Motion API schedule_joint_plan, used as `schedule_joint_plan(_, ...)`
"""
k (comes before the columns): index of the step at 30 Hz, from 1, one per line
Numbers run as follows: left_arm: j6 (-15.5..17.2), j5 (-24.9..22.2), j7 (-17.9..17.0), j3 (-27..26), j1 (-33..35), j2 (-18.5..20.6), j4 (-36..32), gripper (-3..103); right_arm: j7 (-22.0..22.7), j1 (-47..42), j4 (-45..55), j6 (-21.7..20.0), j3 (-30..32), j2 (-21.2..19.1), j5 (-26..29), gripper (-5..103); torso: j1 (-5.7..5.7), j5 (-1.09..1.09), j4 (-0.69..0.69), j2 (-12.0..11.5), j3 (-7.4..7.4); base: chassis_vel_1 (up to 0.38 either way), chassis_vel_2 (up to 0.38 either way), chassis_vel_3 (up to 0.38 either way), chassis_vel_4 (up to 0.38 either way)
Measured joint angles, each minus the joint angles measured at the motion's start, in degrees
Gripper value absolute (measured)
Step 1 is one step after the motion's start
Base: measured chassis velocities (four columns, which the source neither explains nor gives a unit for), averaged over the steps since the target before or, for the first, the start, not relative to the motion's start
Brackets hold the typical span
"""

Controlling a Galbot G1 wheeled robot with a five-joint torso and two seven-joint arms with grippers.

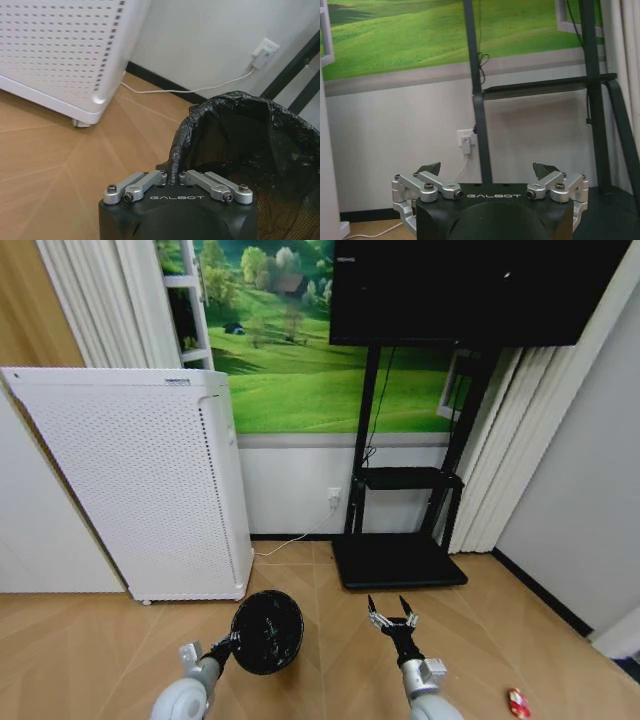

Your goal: Pick up the trash bin and place the garbage on the floor into it.

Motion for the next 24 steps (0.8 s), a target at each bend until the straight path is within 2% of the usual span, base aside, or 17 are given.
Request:
schedule_joint_plan(2, 0.14, -0.83, -0.12, -1.35, 0.90, 0.54, -1.15, 3, -0.10, 0.23, 0.23, -0.14, -0.16, -0.20, 0.60, 100, -0.01, -0.05, -0.03, 0.01, -0.01, -0.357, -0.355, 0.338, 0.337)
schedule_joint_plan(5, 0.42, -1.26, -0.18, -4.31, 2.96, 1.28, -2.83, 3, -0.61, 1.07, -0.58, -0.21, -0.68, -0.40, 1.08, 100, -0.02, 0.01, 0.00, 0.00, -0.01, -0.312, -0.289, 0.266, 0.312)
schedule_joint_plan(9, 1.05, -1.22, -1.02, -8.26, 5.81, 1.48, -5.15, 3, -2.33, 2.14, -3.11, -1.67, -1.39, -0.62, 2.15, 100, -0.01, -0.01, 0.00, 0.00, -0.01, -0.115, -0.151, 0.163, 0.157)
schedule_joint_plan(11, 1.77, -1.97, -2.99, -11.60, 8.27, 1.35, -7.55, 3, -2.64, 2.62, -4.50, -5.06, -2.09, -0.62, 5.32, 100, -0.01, -0.03, 0.00, 0.00, -0.01, -0.014, -0.024, 0.032, -0.001)
schedule_joint_plan(12, 1.77, -1.97, -2.99, -11.60, 8.27, 1.35, -7.55, 3, -2.64, 2.62, -4.50, -5.06, -2.09, -0.62, 5.32, 100, -0.01, -0.03, 0.00, 0.00, -0.01, 0.000, 0.000, 0.000, 0.000)
schedule_joint_plan(14, 2.57, -4.56, -5.25, -15.20, 11.23, 1.12, -10.04, 3, -2.59, 3.50, -7.22, -9.39, -2.58, -0.95, 6.68, 100, -0.01, -0.04, 0.01, 0.00, -0.01, 0.054, 0.067, -0.079, -0.081)
schedule_joint_plan(15, 2.57, -4.56, -5.25, -15.20, 11.23, 1.12, -10.04, 3, -2.59, 3.50, -7.22, -9.39, -2.58, -0.95, 6.68, 100, -0.01, -0.04, 0.01, 0.00, -0.01, 0.070, 0.096, -0.079, -0.088)
schedule_joint_plan(17, 3.88, -9.91, -7.96, -19.74, 14.46, 1.25, -12.42, 3, -2.12, 4.77, -11.69, -13.20, -2.41, -1.00, 5.39, 100, -0.01, -0.02, 0.03, 0.00, -0.01, 0.070, 0.068, -0.060, -0.078)
schedule_joint_plan(19, 4.31, -11.07, -8.78, -20.75, 15.03, 1.31, -12.69, 3, -1.76, 4.94, -12.37, -14.20, -2.34, -1.00, 5.35, 100, -0.01, -0.03, 0.02, 0.00, -0.01, 0.054, 0.056, -0.035, -0.037)
schedule_joint_plan(21, 6.30, -14.30, -11.74, -25.19, 17.57, 1.15, -12.83, 3, -0.24, 5.62, -14.72, -18.23, -2.22, -0.95, 4.83, 100, -0.01, -0.02, 0.00, 0.00, -0.01, 0.000, 0.000, 0.000, 0.000)
schedule_joint_plan(24, 7.70, -14.02, -12.16, -27.15, 19.16, 0.91, -11.61, 3, 0.38, 6.05, -17.10, -19.36, -2.28, -0.60, 2.74, 100, -0.01, -0.02, 0.00, 0.00, -0.01, 0.000, 0.000, 0.000, 0.000)
